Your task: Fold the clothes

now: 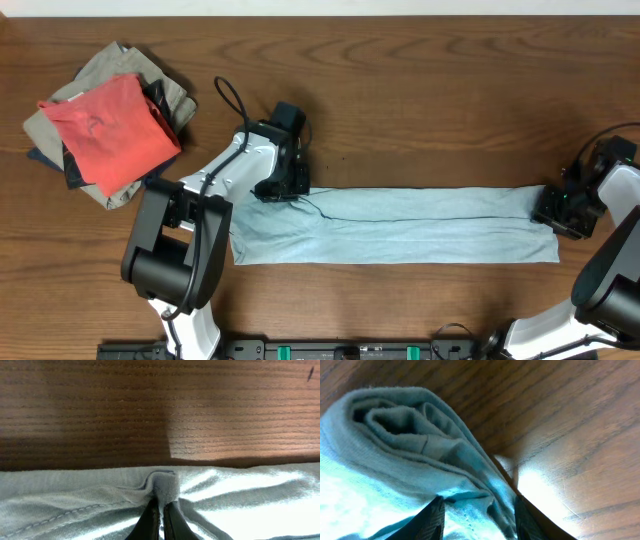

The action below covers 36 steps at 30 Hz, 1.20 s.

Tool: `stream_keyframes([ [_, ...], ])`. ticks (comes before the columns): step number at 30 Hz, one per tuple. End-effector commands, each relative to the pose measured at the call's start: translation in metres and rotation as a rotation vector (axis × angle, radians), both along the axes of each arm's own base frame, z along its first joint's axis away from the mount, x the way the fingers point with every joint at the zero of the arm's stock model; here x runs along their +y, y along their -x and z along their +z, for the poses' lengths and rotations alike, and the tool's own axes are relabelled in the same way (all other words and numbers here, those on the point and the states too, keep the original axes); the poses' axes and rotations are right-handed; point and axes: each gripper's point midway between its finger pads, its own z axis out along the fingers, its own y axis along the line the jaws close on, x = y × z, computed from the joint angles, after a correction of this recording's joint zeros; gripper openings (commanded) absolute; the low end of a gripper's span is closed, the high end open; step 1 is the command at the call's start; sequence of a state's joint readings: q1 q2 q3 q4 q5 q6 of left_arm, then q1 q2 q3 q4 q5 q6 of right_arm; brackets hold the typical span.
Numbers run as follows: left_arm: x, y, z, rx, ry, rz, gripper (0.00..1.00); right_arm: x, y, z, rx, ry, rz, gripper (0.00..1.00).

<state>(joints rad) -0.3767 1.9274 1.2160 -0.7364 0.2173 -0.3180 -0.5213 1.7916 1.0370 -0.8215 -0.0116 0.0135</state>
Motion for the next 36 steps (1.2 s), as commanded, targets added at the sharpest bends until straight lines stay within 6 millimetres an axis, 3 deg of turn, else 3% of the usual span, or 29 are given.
stream_keyframes([
  [1, -0.002, -0.007, 0.020, -0.055, 0.012, 0.000, 0.06, 0.000, 0.004, -0.004, 0.009, -0.014, -0.007, 0.44],
  [6, -0.006, -0.018, 0.033, -0.120, 0.038, 0.001, 0.07, 0.000, 0.004, -0.004, 0.010, -0.014, -0.007, 0.44],
  [11, -0.004, -0.028, 0.032, -0.161, 0.016, 0.005, 0.36, 0.000, 0.004, -0.004, 0.009, -0.014, -0.007, 0.44],
  [21, 0.000, -0.031, 0.018, -0.154, -0.023, 0.005, 0.43, 0.000, 0.003, -0.004, 0.009, -0.014, -0.007, 0.44],
  [31, -0.014, -0.019, 0.009, -0.136, -0.028, -0.044, 0.41, 0.000, 0.004, -0.004, 0.010, -0.014, -0.007, 0.45],
  [34, -0.016, -0.015, 0.007, -0.126, -0.032, -0.055, 0.29, 0.000, 0.004, -0.004, 0.009, -0.015, -0.007, 0.45],
  [36, -0.016, -0.015, 0.007, -0.127, -0.032, -0.055, 0.14, 0.000, 0.004, -0.004, 0.010, -0.015, -0.007, 0.44],
])
